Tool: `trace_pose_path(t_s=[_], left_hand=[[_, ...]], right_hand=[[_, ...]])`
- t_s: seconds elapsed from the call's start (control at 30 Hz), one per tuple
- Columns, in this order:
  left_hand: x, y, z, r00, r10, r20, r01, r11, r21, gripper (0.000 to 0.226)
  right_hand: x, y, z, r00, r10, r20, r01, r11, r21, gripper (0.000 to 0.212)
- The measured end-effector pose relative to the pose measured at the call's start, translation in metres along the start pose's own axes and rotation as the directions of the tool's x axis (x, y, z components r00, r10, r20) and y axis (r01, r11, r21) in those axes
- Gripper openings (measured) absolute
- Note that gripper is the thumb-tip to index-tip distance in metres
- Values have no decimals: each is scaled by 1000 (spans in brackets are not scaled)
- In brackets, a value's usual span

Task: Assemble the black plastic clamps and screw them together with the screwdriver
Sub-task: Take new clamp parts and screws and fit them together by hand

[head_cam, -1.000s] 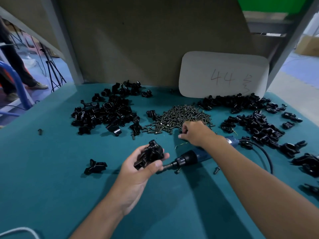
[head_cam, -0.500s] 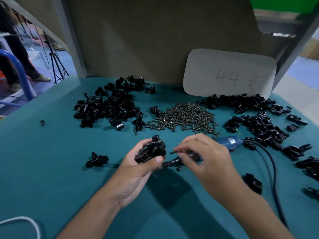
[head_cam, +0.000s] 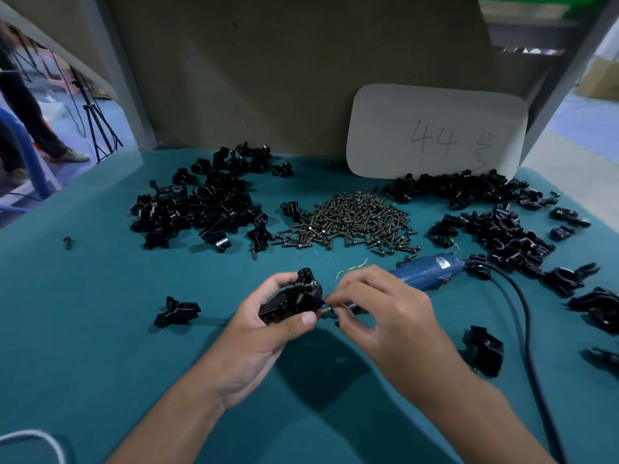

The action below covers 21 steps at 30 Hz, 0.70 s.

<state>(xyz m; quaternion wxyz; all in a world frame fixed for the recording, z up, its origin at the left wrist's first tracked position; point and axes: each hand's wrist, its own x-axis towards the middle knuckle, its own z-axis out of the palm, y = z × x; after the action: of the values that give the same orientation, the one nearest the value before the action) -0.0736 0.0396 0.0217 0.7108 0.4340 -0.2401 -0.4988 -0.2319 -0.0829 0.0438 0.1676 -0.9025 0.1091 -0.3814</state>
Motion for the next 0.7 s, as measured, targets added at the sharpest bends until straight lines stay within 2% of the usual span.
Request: trace_pose_path(t_s=[0.1, 0.2, 0.27, 0.47, 0.7], left_hand=[[-1, -1, 1, 1000, -21, 22, 21, 1000, 8, 56], [-2, -1, 4, 999, -33, 23, 32, 999, 20, 54], [-3, 0, 5, 1000, -30, 10, 29, 999, 23, 53], [-5, -1, 6, 999, -36, 32, 36, 999, -4, 46], [-2, -1, 3, 1000, -16, 0, 15, 999, -39, 47]], right_hand=[[-1, -1, 3, 1000, 3, -5, -3, 1000, -4, 16], [-3, -3, 5, 995, 101, -8, -101, 994, 45, 29], [-5, -2, 5, 989, 146, -11, -145, 986, 86, 30], [-5, -1, 9, 991, 130, -22, -128, 989, 72, 9], [-9, 1, 7, 994, 93, 51, -94, 995, 15, 9]])
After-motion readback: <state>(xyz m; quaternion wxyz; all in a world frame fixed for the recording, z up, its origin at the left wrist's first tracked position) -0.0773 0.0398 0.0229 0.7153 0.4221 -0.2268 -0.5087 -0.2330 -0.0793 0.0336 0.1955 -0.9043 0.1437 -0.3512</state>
